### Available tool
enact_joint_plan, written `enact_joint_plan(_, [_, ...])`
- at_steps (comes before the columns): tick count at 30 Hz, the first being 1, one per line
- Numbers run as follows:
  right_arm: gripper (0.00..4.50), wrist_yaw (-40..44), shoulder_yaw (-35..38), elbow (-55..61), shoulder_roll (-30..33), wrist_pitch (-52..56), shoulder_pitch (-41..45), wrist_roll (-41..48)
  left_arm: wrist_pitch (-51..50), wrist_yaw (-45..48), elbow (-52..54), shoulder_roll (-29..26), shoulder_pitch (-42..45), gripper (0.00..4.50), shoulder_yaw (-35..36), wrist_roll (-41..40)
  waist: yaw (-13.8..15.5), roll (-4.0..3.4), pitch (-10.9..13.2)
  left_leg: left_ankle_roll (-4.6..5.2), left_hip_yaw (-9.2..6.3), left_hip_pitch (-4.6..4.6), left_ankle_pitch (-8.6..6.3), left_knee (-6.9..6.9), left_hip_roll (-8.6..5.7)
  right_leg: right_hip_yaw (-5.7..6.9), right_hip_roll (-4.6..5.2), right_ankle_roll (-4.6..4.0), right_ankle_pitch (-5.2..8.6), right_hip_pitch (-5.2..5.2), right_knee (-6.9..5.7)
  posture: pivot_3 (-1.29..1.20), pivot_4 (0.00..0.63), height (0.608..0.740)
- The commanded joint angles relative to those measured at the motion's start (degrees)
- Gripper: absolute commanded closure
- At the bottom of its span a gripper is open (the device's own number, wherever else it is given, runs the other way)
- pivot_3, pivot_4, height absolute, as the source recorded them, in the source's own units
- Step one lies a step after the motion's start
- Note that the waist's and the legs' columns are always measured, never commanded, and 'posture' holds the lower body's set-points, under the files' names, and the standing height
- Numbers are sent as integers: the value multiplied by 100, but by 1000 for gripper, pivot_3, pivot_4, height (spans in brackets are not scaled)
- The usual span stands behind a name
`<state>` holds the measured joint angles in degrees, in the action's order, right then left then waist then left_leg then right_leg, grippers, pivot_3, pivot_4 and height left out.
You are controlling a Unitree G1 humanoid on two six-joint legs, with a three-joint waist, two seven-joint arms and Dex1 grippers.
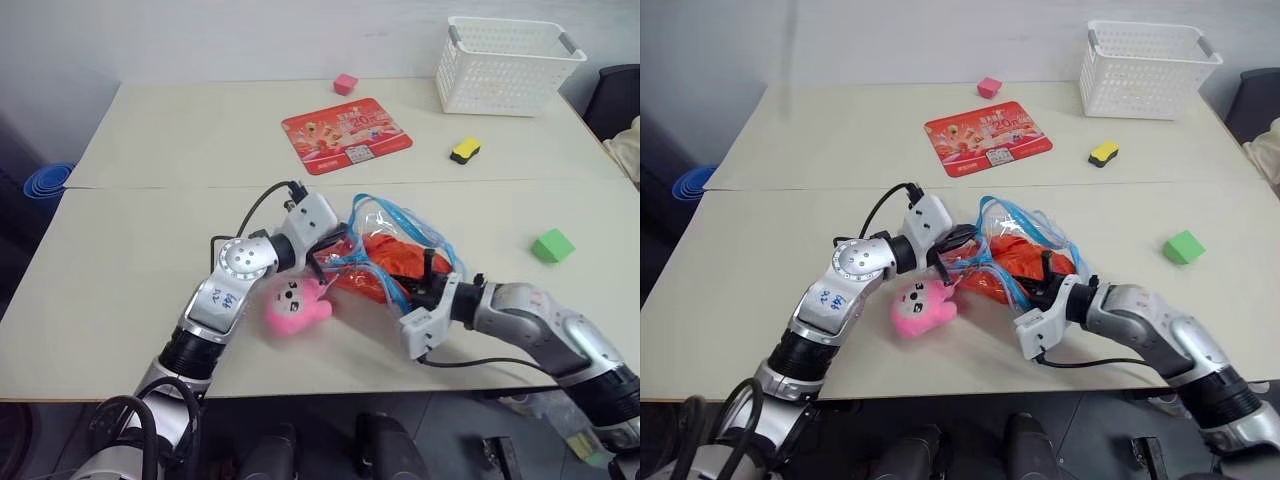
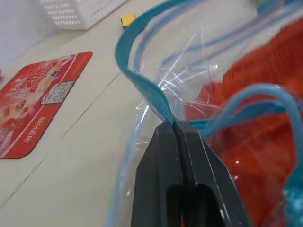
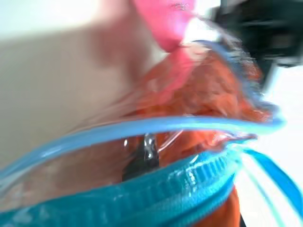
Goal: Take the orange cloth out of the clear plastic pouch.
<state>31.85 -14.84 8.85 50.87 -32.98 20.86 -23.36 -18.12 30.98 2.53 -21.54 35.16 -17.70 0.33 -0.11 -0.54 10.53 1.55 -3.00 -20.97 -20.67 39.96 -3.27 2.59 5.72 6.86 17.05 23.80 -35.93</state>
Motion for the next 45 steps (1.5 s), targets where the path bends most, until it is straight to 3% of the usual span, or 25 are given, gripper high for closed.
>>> enact_joint_plan(1, [4485, 354, 519, 431, 122, 636, 185, 332, 483, 332, 79, -177, -216, 4500, -73, 111, 12, 0, 0, 0, -1, 0, 0, 1, 0, -2, 2, 0, 0, -1, -1, 0, 150, 740])
enact_joint_plan(5, [4485, 500, 378, 229, -114, 1056, 337, 68, 70, 737, 773, 219, -372, 4500, 177, -858, 36, 0, 0, 2, -2, -7, -1, 4, -1, -9, 10, 0, 0, 0, -1, 0, 150, 740])
enact_joint_plan(10, [4485, 377, 18, -151, -490, 1124, 351, -491, -575, 633, 1289, 607, -218, 4500, 413, -1273, 109, 0, 0, 5, -6, -15, -1, 10, -6, -4, 13, 0, 0, 1, -2, 0, 150, 740])
enact_joint_plan(15, [4485, 456, 239, -181, -654, 1344, 489, -278, -187, 809, 1159, 170, -241, 4500, 58, -651, 87, 0, 0, 4, -4, -11, -1, 8, -4, -7, 5, 0, 0, 3, -5, 0, 150, 740])
enact_joint_plan(21, [4485, 812, 632, 72, -220, 1275, 363, 238, 470, 982, 699, -293, -333, 4500, -210, -66, 97, -1, 0, 4, -4, -11, -1, 6, -4, -7, 5, 0, 0, 3, -2, 0, 150, 740])
enact_joint_plan(31, [4485, 1647, 1393, 967, 743, 823, -909, 1543, 924, 473, -722, -192, 347, 4500, 273, 311, 164, 1, 1, 8, -5, -16, -2, 8, -8, 3, 7, 1, 0, 1, 0, 0, 150, 740])
enact_joint_plan(39, [4485, 1496, 1449, 781, 556, 930, -573, 1392, 766, 904, -691, 44, 416, 4500, 653, -353, 144, 1, 1, 8, 11, -12, -2, 8, -2, 11, 6, 1, 0, 6, -4, 0, 150, 740])
enact_joint_plan(42, [4500, 1433, 1308, 684, 415, 930, -485, 1220, 338, 1335, -113, 59, 345, 3910, 824, -983, 143, 2, 2, 9, 9, -16, -2, 9, -2, 9, 8, 1, -1, 6, -3, 0, 150, 740])
enact_joint_plan(45, [4500, 1390, 1175, 611, 231, 979, -407, 1112, -383, 1643, 564, 14, 393, 2992, 798, -1487, 144, 2, 2, 8, 1, -19, -2, 9, -3, 3, 14, 1, 0, 7, -3, 0, 150, 740])
